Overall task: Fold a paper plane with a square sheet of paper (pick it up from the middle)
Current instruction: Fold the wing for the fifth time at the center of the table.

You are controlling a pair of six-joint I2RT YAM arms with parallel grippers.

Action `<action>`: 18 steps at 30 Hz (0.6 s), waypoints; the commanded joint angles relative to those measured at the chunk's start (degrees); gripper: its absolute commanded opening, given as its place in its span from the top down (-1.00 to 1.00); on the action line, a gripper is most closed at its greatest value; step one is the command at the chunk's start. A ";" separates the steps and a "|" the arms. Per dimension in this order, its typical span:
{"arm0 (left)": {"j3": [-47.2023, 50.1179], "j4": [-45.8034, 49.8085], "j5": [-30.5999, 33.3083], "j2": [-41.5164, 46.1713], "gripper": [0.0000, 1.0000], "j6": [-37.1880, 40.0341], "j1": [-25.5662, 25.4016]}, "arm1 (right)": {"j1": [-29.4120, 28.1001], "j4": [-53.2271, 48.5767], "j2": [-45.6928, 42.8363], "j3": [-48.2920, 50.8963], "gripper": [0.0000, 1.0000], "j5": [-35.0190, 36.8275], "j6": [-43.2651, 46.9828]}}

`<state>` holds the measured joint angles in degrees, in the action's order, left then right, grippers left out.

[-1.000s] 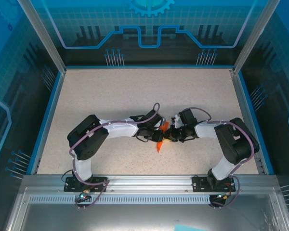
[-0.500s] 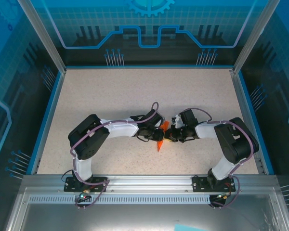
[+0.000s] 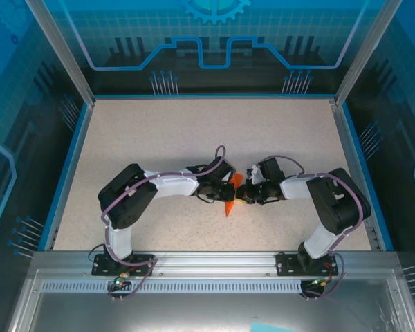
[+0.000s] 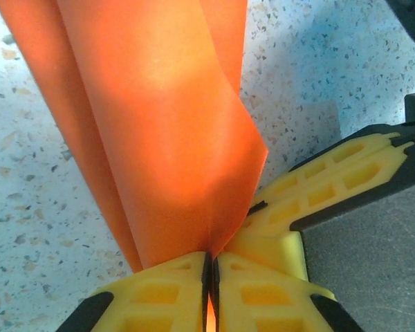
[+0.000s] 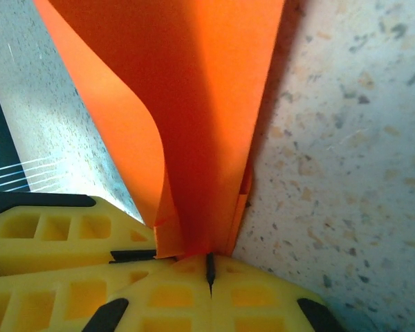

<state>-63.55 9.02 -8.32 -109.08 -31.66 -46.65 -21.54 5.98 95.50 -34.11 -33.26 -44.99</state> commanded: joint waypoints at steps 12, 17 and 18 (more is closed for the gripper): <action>-1.13 1.12 3.47 -5.16 0.74 1.50 0.40 | 0.27 -2.33 -0.17 1.50 1.00 1.26 -0.14; -0.45 0.48 3.47 -6.27 0.72 1.51 0.60 | 0.68 -1.79 -2.56 2.07 0.97 0.60 -0.71; -0.30 0.43 3.37 -6.41 0.71 1.52 0.61 | 0.71 -1.67 -2.99 2.08 0.95 0.35 -0.88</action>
<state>-64.47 9.08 -8.47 -110.45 -31.09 -46.44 -21.28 6.09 94.39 -33.41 -32.25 -45.60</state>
